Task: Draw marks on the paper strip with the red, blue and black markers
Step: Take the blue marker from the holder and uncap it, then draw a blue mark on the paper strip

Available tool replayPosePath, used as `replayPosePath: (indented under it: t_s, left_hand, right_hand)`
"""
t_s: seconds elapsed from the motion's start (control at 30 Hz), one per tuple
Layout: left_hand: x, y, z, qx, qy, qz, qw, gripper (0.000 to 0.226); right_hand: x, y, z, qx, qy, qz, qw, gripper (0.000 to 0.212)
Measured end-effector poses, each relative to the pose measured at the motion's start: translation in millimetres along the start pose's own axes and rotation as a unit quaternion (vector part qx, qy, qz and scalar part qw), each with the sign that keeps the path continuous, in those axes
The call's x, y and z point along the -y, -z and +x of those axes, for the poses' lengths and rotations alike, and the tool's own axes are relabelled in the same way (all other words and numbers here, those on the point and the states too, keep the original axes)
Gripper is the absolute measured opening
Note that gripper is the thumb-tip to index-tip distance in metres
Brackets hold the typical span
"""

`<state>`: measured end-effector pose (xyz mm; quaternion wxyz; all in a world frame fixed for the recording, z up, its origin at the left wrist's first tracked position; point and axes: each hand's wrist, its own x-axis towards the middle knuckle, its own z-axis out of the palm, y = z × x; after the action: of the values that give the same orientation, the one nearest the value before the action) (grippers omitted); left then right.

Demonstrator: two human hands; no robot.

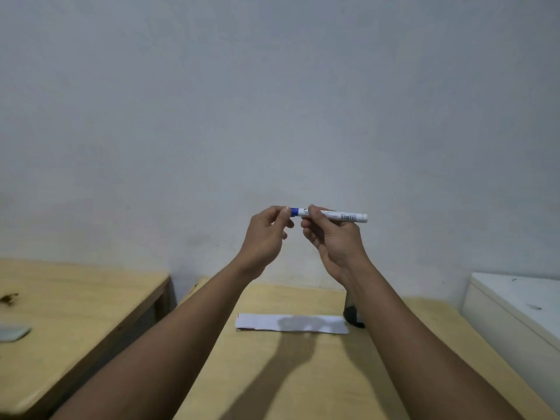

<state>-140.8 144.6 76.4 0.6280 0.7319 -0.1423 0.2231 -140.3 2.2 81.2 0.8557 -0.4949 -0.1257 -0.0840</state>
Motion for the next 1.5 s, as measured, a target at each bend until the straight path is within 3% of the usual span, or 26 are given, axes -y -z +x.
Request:
replayPosePath:
  t_s: [0.2, 0.5, 0.63, 0.7, 0.8, 0.9, 1.0, 1.17, 1.37, 1.5]
  left_hand:
    - [6.9, 11.3, -8.1, -0.067, -0.029, 0.106, 0.992, 0.039]
    - [23.0, 47.4, 5.7, -0.036, 0.112, 0.045, 0.992, 0.041]
    - [62.1, 75.5, 13.9, -0.041, 0.122, 0.128, 0.983, 0.044]
    - [89.8, 88.9, 14.8, -0.031, 0.118, 0.267, 0.956, 0.047]
    - [133.0, 105.1, 11.1, 0.016, 0.141, 0.437, 0.888, 0.04]
    - [176.3, 113.9, 6.7, 0.051, 0.148, 0.519, 0.84, 0.034]
    - [211.2, 114.6, 7.9, 0.08, 0.154, 0.549, 0.818, 0.033]
    - [247.6, 106.8, 11.2, 0.093, 0.149, 0.538, 0.825, 0.028]
    - [251.1, 107.4, 8.9, 0.116, 0.136, 0.492, 0.852, 0.023]
    - [245.2, 105.8, -13.5, 0.03, 0.035, 0.47, 0.882, 0.024]
  right_hand:
    - [-13.5, -25.7, -8.8, 0.035, 0.044, -0.019, 0.998, 0.004]
    - [-46.9, -19.5, -1.4, 0.087, 0.07, -0.163, 0.98, 0.018]
    - [-70.6, -9.3, 4.3, 0.079, 0.048, -0.17, 0.981, 0.015]
    - [-86.5, -3.5, 9.8, 0.065, 0.035, -0.168, 0.983, 0.016]
    - [-113.2, 6.9, 18.2, 0.052, 0.017, -0.178, 0.982, 0.015]
    - [-141.7, 17.4, 25.1, 0.056, -0.014, -0.19, 0.98, 0.01]
    - [-170.7, 26.9, 30.9, 0.064, -0.047, -0.207, 0.975, 0.009]
    - [-207.6, 38.3, 43.5, 0.066, -0.076, -0.253, 0.962, 0.006]
    - [-229.5, 39.9, 53.6, 0.076, -0.082, -0.283, 0.952, 0.018]
    - [-241.6, 39.7, 57.7, 0.098, -0.083, -0.313, 0.941, 0.023]
